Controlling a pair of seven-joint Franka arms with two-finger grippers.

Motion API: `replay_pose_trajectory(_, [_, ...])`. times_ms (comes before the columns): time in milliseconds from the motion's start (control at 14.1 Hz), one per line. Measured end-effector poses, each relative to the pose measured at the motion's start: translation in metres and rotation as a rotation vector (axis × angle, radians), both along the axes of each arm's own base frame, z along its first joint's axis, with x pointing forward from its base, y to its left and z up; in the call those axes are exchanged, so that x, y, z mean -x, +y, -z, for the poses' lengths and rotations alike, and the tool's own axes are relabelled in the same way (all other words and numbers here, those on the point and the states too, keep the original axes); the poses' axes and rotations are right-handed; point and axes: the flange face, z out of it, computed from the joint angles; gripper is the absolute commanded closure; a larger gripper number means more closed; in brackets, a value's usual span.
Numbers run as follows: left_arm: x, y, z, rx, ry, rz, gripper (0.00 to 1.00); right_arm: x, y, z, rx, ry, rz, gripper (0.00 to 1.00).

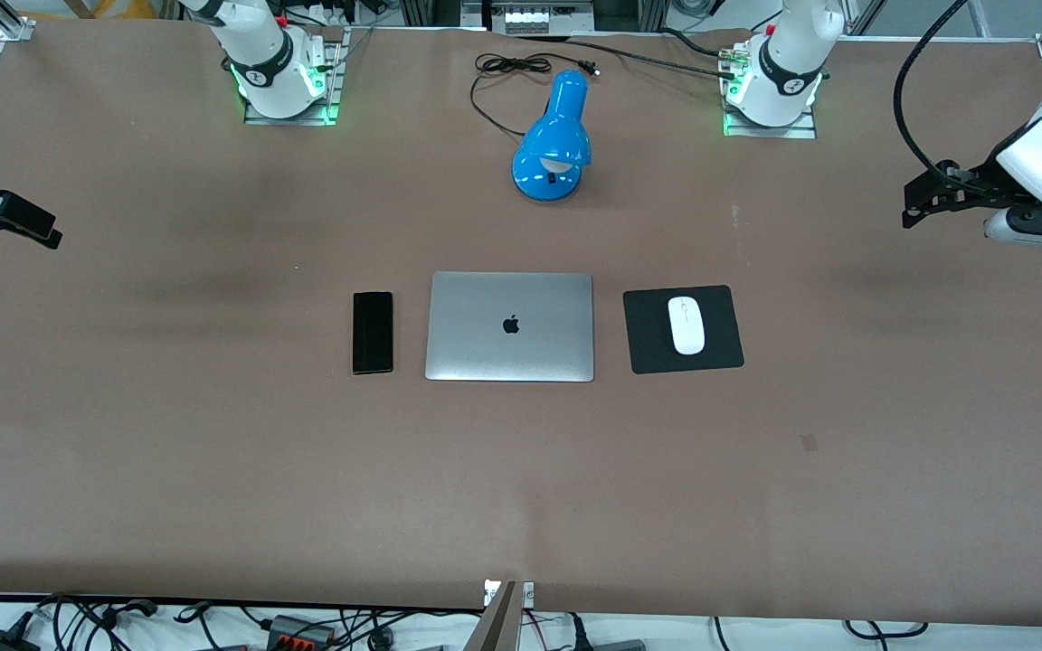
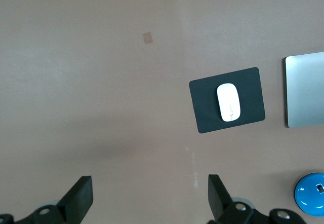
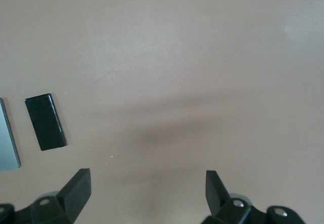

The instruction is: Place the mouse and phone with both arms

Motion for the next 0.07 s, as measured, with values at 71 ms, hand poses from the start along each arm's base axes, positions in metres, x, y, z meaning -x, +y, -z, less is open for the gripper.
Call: replay_pose_trajectory(71, [-0.0005, 0.0000, 0.0005, 0.000, 0.001, 0.000, 0.00, 0.0001, -0.0007, 0.0000, -0.003, 0.000, 0.002, 0.00])
